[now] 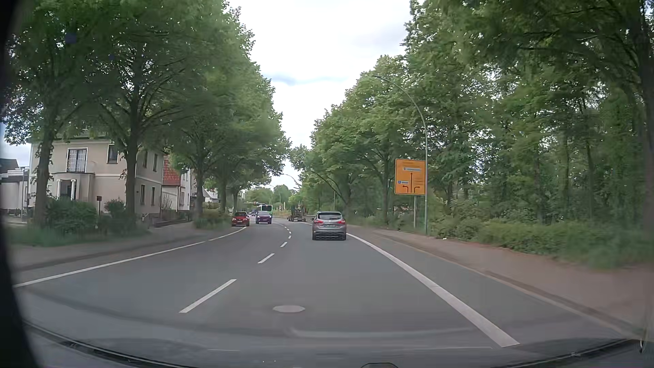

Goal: Follow the waypoints while adhering to traffic rules and regulations

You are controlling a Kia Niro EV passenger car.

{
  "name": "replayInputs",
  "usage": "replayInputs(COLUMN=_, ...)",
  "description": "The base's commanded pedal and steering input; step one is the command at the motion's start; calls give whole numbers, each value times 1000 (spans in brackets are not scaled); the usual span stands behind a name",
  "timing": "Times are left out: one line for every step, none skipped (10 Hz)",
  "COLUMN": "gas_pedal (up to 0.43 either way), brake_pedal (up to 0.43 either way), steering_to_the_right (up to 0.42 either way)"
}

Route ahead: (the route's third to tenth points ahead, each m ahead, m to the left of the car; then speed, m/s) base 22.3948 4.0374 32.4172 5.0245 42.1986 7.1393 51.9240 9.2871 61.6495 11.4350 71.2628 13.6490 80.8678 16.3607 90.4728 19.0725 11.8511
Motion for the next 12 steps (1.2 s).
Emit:
replayInputs(gas_pedal=157, brake_pedal=0, steering_to_the_right=-24)
replayInputs(gas_pedal=157, brake_pedal=0, steering_to_the_right=-23)
replayInputs(gas_pedal=157, brake_pedal=0, steering_to_the_right=-23)
replayInputs(gas_pedal=157, brake_pedal=0, steering_to_the_right=-23)
replayInputs(gas_pedal=157, brake_pedal=0, steering_to_the_right=-22)
replayInputs(gas_pedal=157, brake_pedal=0, steering_to_the_right=-22)
replayInputs(gas_pedal=169, brake_pedal=0, steering_to_the_right=-22)
replayInputs(gas_pedal=169, brake_pedal=0, steering_to_the_right=-22)
replayInputs(gas_pedal=169, brake_pedal=0, steering_to_the_right=-22)
replayInputs(gas_pedal=169, brake_pedal=0, steering_to_the_right=-22)
replayInputs(gas_pedal=169, brake_pedal=0, steering_to_the_right=-21)
replayInputs(gas_pedal=169, brake_pedal=0, steering_to_the_right=-21)
